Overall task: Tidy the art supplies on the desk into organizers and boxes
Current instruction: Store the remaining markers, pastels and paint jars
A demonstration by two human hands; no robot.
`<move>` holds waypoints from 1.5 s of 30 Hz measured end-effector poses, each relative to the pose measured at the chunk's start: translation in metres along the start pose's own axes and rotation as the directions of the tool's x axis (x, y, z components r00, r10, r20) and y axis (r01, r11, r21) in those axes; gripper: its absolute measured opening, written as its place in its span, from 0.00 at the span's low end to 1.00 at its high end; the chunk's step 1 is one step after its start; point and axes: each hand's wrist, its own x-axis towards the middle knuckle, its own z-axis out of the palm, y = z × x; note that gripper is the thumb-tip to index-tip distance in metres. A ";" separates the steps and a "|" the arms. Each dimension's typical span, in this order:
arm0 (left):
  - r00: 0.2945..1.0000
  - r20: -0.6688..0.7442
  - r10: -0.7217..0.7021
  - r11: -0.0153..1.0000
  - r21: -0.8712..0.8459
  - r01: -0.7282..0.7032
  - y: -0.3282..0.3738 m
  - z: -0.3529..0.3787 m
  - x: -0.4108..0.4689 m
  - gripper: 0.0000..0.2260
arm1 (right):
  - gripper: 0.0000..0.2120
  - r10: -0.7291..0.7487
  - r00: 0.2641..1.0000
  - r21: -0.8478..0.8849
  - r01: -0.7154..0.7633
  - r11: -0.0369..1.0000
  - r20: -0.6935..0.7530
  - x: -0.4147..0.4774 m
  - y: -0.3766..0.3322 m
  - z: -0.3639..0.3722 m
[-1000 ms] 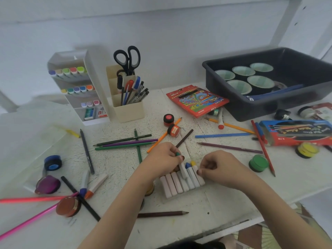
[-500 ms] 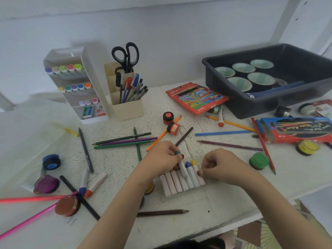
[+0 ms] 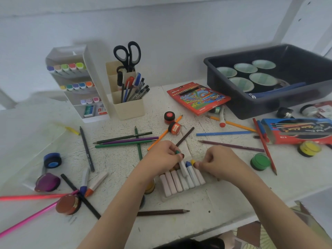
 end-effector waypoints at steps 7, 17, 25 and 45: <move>0.998 -0.044 0.051 0.990 -0.129 -0.056 0.000 0.002 -0.002 0.02 | 0.13 -0.088 0.993 0.145 0.098 0.984 -0.076 -0.008 0.003 -0.006; 0.983 -0.050 0.175 0.925 -0.334 -0.181 0.015 0.018 0.000 0.04 | 0.03 -0.164 0.984 0.389 0.179 0.904 -0.071 -0.028 0.006 -0.022; 0.945 -0.226 0.235 0.930 0.333 -0.152 -0.001 0.023 0.006 0.06 | 0.06 -0.051 0.999 0.175 0.048 0.983 0.012 -0.025 0.019 -0.013; 0.904 -0.253 0.346 0.843 0.507 -0.180 -0.006 0.027 0.009 0.07 | 0.09 -0.031 0.996 0.098 0.038 0.994 -0.078 -0.010 0.008 -0.002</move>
